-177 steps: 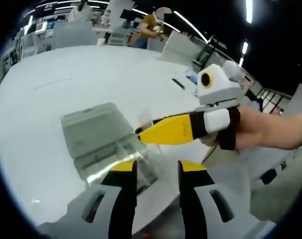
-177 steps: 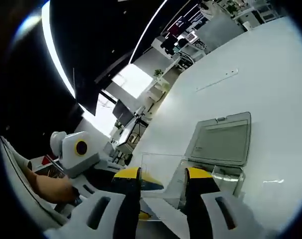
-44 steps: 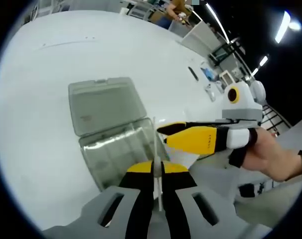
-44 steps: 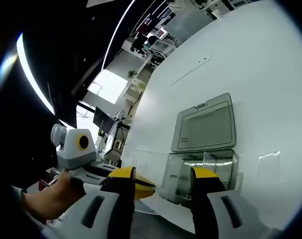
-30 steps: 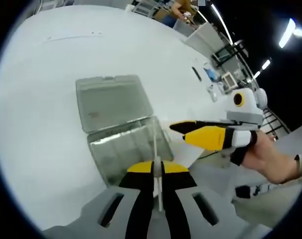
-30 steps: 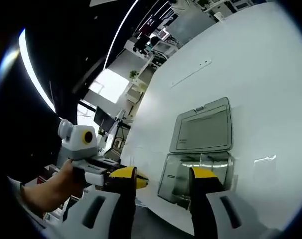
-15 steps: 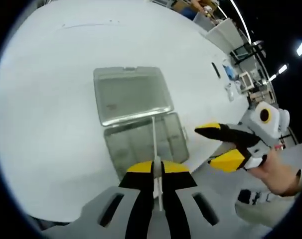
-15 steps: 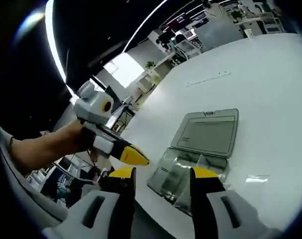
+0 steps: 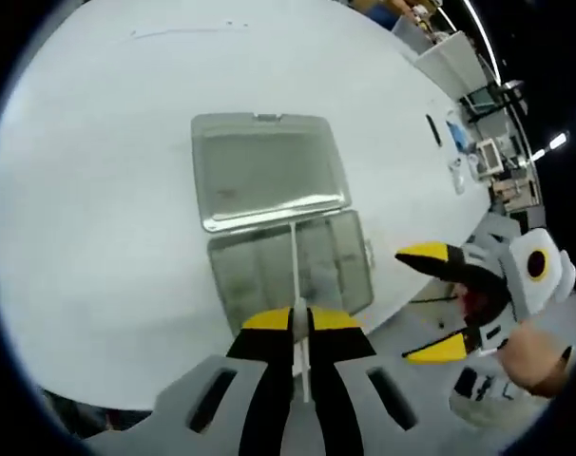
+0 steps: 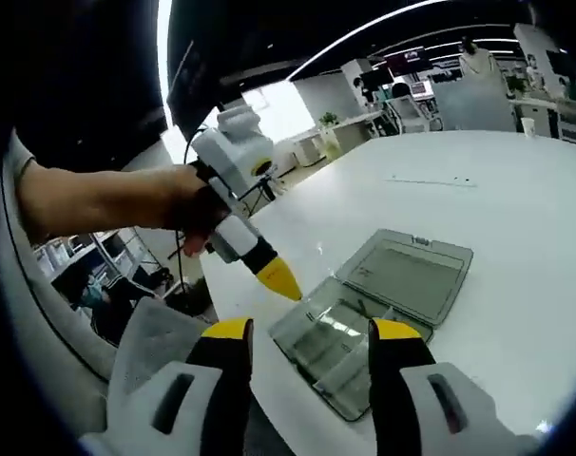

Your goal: Insert the divider into the dual guide fixture by aligning both edges with the guide slots and pushing it downward to the bottom, including one-sided entry, uneven engagement, binding, and posture correction.

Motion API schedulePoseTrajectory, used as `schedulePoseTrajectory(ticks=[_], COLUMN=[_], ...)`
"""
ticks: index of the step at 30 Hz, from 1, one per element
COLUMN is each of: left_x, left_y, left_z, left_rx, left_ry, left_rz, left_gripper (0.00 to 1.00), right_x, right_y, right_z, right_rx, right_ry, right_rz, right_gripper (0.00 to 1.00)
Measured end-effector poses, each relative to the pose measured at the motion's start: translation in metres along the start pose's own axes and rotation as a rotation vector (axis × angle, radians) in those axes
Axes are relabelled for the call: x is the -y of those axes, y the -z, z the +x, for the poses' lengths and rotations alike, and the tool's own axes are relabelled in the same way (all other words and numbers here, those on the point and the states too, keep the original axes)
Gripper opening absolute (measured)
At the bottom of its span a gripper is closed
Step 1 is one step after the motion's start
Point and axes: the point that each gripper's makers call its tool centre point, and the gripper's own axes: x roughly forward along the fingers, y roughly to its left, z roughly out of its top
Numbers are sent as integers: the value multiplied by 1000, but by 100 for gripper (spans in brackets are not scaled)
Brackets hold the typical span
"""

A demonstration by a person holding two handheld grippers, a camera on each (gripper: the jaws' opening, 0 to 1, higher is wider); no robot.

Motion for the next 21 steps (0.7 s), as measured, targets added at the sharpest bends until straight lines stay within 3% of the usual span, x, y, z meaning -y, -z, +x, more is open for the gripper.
schedulePoseTrajectory(ticks=[11,21], left_x=[0,-6], left_y=[4,6], left_z=[5,10], left_rx=[-26,-47], left_ry=[-20,-47], left_rz=[-36,-81], left_gripper=[2,2], right_x=[-2,-5], right_y=[7,15], right_z=[-4,-8], right_rx=[-22,-65], right_ry=[-9,-6], right_rz=[-108,-260], right_gripper=[50,54])
